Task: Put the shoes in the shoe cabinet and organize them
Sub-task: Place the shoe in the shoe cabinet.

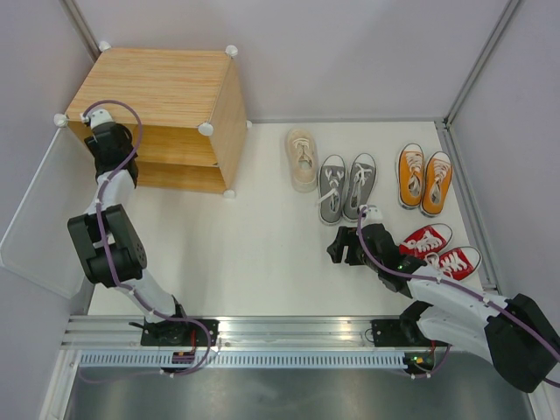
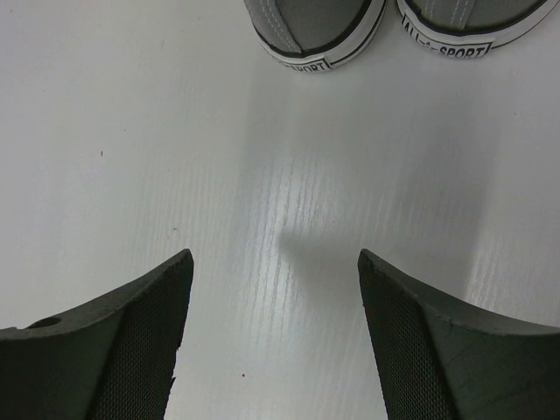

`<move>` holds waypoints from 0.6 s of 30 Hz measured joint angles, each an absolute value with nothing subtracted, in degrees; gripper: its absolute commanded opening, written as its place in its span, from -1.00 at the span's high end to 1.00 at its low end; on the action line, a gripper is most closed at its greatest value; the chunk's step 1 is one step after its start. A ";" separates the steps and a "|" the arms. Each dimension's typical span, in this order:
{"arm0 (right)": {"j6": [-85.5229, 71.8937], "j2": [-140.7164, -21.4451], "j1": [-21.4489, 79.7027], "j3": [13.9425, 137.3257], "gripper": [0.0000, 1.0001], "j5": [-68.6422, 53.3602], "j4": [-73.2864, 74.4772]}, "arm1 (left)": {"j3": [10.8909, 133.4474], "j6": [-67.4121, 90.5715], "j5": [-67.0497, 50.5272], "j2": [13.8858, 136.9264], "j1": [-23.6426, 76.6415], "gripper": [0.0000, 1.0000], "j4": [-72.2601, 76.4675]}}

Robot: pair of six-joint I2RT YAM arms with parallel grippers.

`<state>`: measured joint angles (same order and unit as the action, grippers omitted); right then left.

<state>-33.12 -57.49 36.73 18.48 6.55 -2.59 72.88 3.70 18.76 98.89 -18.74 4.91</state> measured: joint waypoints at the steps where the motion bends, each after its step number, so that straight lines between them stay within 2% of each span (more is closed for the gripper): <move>1: -33.15 -57.49 36.73 18.48 -0.60 6.55 -2.59 | 72.93 3.70 18.76 98.89 -18.81 -0.26 4.80; 5: -33.12 -57.49 36.73 18.48 -0.60 6.55 -2.59 | 73.03 3.68 18.76 98.89 -19.05 -0.30 4.49; 8: -33.10 -57.49 36.73 18.48 -0.60 6.55 -2.59 | 73.17 3.68 18.70 98.89 -19.22 -0.43 3.95; 9: -33.10 -57.49 36.73 18.48 -0.60 6.55 -2.59 | 73.21 3.68 18.70 98.89 -19.29 -0.58 3.77; 15: -33.08 -57.49 36.73 18.48 -0.61 6.55 -2.59 | 73.08 3.81 17.98 98.87 -19.55 -0.91 4.03; 18: -33.08 -57.41 36.73 18.48 -0.60 6.55 -2.57 | 72.40 4.01 17.98 98.59 -19.55 -0.99 4.12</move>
